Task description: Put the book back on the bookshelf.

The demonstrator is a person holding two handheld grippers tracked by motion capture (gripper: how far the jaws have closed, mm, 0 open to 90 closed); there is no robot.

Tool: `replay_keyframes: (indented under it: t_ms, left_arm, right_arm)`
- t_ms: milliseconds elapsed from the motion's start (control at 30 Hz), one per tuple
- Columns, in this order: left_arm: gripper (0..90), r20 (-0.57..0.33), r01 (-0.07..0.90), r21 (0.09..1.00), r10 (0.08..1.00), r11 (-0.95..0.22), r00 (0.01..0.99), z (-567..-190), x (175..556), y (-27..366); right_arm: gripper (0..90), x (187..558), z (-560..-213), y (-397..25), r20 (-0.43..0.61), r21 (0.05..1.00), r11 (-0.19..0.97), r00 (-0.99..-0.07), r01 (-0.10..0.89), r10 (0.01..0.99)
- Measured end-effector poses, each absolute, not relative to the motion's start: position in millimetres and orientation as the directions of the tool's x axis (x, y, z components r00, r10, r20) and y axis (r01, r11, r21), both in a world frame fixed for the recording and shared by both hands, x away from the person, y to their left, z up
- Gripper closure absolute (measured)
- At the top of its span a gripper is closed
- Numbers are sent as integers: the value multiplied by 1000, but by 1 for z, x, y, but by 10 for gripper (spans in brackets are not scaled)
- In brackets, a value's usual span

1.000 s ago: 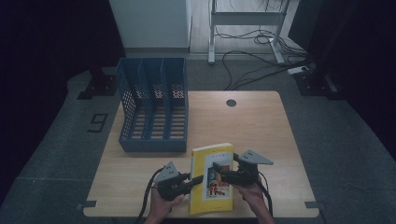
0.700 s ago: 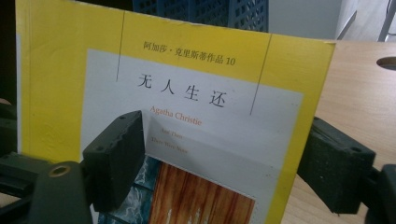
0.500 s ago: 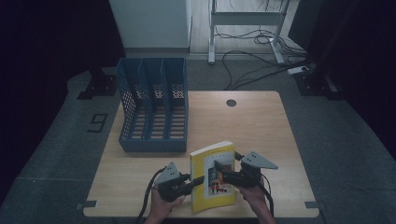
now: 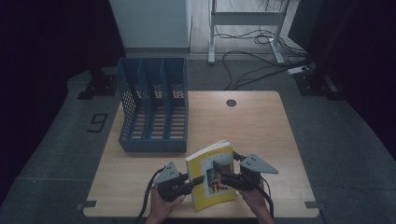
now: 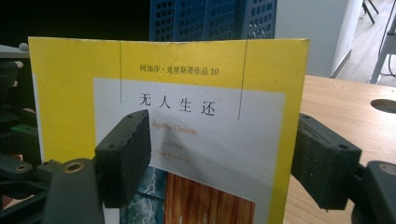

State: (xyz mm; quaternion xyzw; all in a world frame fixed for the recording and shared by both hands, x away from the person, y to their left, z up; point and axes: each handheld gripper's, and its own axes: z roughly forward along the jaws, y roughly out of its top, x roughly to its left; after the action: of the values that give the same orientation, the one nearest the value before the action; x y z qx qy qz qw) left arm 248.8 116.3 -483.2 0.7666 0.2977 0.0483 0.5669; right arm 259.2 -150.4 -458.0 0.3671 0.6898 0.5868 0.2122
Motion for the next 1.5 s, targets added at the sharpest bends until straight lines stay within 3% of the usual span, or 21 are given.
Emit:
replay_keyframes:
  t_ms: [233, 500, 667, 867, 1000, 1267, 1500]
  left_arm:
    - [702, -261, 392, 906, 520, -159, 813, -478, 248, 118]
    - [728, -265, 395, 908, 537, -140, 801, -479, 247, 119]
    - [726, -280, 412, 902, 551, -130, 786, -481, 249, 121]
    - [728, -265, 399, 907, 550, -137, 792, -479, 247, 120]
    - [739, -254, 384, 914, 559, -127, 789, -476, 246, 121]
    - [745, -158, 302, 940, 578, -161, 801, -464, 235, 119]
    - [745, -170, 313, 937, 578, -157, 798, -465, 237, 121]
  right_arm:
    - [259, 261, -460, -152, 161, 963, 25, -653, 267, 740]
    - [275, 260, -461, -147, 129, 960, 65, -637, 272, 760]
    - [227, 264, -462, -146, 138, 934, 89, -580, 346, 803]
    - [218, 266, -462, -140, 182, 921, 84, -610, 380, 771]
    - [264, 262, -458, -136, 156, 930, 85, -595, 357, 788]
    - [265, 253, -449, -136, 125, 957, 65, -604, 282, 787]
    - [266, 255, -453, -137, 124, 964, 56, -624, 261, 771]
